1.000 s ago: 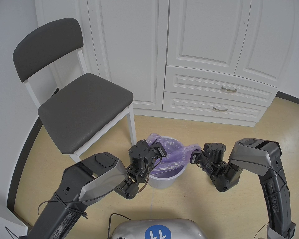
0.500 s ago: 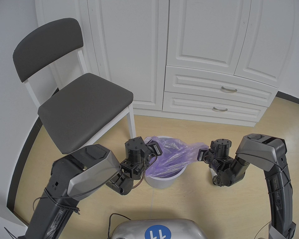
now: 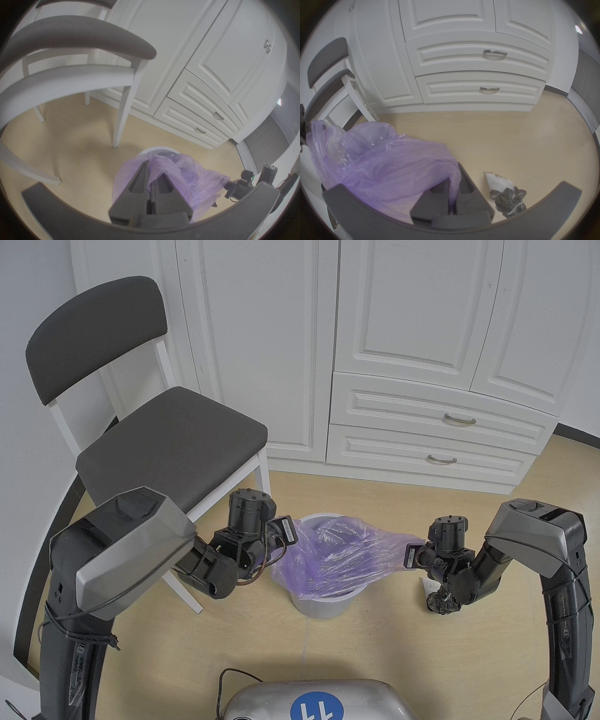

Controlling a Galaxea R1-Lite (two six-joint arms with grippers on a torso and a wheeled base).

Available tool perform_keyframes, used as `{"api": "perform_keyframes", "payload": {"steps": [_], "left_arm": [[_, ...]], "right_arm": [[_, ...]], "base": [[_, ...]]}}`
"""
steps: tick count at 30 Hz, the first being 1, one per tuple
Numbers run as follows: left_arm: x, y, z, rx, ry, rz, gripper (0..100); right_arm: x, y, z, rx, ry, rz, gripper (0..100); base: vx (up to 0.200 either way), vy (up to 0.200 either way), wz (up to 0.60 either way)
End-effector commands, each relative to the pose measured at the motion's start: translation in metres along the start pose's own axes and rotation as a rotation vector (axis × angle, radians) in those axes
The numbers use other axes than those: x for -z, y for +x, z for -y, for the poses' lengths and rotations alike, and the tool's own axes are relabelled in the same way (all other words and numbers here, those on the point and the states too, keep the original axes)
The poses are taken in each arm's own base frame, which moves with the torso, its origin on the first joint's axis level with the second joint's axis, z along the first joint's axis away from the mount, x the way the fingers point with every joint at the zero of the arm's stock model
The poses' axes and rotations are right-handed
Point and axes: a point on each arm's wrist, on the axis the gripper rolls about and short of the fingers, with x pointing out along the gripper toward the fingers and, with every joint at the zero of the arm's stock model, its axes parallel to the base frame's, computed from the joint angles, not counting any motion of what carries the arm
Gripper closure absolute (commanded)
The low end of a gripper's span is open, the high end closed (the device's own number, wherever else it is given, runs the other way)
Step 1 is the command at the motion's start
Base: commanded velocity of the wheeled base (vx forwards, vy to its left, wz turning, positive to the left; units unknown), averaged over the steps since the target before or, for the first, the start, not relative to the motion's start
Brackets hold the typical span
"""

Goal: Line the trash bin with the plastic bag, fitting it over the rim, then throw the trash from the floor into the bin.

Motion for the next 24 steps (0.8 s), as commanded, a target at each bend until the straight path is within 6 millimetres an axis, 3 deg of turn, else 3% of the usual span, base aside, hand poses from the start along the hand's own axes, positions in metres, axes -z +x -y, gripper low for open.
{"api": "perform_keyframes", "payload": {"steps": [1,9,24], "left_arm": [[-0.019,-0.001,-0.008,-0.017,-0.016,0.032,100],[-0.032,0.006,-0.026,-0.077,-0.03,0.013,100],[-0.037,0.009,-0.048,-0.157,-0.036,-0.042,100]], "right_arm": [[-0.016,-0.006,0.004,0.014,0.006,0.002,100],[-0.018,-0.005,0.008,0.039,0.003,-0.035,100],[-0.025,-0.013,0.011,0.057,-0.004,-0.101,100]], "base": [[0.0,0.0,0.0],[0.0,0.0,0.0],[0.0,0.0,0.0]]}}
